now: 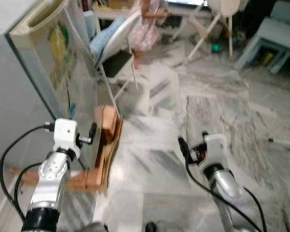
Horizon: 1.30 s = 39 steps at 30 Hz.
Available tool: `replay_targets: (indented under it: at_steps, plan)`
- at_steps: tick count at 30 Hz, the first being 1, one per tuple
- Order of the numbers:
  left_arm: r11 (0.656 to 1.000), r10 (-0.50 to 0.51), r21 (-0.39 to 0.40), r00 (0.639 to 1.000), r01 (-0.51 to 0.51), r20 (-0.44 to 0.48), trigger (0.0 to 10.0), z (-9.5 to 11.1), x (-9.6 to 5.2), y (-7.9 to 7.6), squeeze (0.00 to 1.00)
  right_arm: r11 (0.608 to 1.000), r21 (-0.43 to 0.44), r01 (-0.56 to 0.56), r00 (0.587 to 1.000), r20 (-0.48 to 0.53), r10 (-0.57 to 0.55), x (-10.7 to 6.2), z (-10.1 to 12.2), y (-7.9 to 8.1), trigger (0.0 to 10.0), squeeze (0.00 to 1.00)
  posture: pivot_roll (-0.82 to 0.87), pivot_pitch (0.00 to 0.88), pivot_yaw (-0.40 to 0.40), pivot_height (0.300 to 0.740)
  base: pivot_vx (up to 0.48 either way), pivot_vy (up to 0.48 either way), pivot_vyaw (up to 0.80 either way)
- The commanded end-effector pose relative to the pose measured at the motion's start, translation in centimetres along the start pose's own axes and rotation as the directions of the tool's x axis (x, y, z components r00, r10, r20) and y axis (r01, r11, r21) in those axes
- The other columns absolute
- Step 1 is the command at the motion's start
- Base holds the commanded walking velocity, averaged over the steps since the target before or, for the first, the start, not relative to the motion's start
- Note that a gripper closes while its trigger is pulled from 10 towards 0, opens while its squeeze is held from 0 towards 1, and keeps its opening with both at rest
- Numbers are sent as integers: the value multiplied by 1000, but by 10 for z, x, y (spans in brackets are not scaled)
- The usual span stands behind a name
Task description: Restocking fridge
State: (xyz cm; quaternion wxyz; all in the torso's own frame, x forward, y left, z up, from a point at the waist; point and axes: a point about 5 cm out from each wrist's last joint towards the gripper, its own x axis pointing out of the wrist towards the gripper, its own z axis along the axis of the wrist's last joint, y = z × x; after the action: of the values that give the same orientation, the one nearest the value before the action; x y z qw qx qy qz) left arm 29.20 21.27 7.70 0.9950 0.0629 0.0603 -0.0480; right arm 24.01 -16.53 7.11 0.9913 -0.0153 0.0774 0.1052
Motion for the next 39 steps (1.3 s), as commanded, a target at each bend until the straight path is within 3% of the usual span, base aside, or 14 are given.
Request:
replay_targets:
  at_steps: [1,6,14,22,34,39]
  plan:
    - [1000,21,1,1000,-21,-16,10000,-4,0,4,0,1000,-4,-7,1000,8,7,-2,4,0,10000,0,-22,49,-68,740,0,0,0]
    - [997,78,4,997,-77,-28,10000,-3,9,13,0,1000,-24,7,1000,10,-7,-9,8,-7,10000,0,-47,53,-64,740,0,0,0]
    - [995,97,-15,994,-98,-56,10000,-14,8,4,0,999,-33,13,1000,-7,-13,-12,6,-9,10000,0,-56,60,-64,740,0,0,0]
    - [975,221,-1,974,-222,-38,10000,8,37,21,0,1000,-26,10,1000,-6,-10,-14,9,-6,10000,0,-80,63,-66,740,0,0,0]
    - [959,284,10,958,-284,-36,10000,18,50,28,0,999,-20,31,999,-22,-32,-21,8,-9,10000,0,-93,70,-61,740,0,0,0]
    - [976,218,-19,976,-218,-6,10000,27,57,17,0,999,-17,34,999,-30,-34,-22,7,-9,10000,0,-89,72,-64,740,0,0,0]
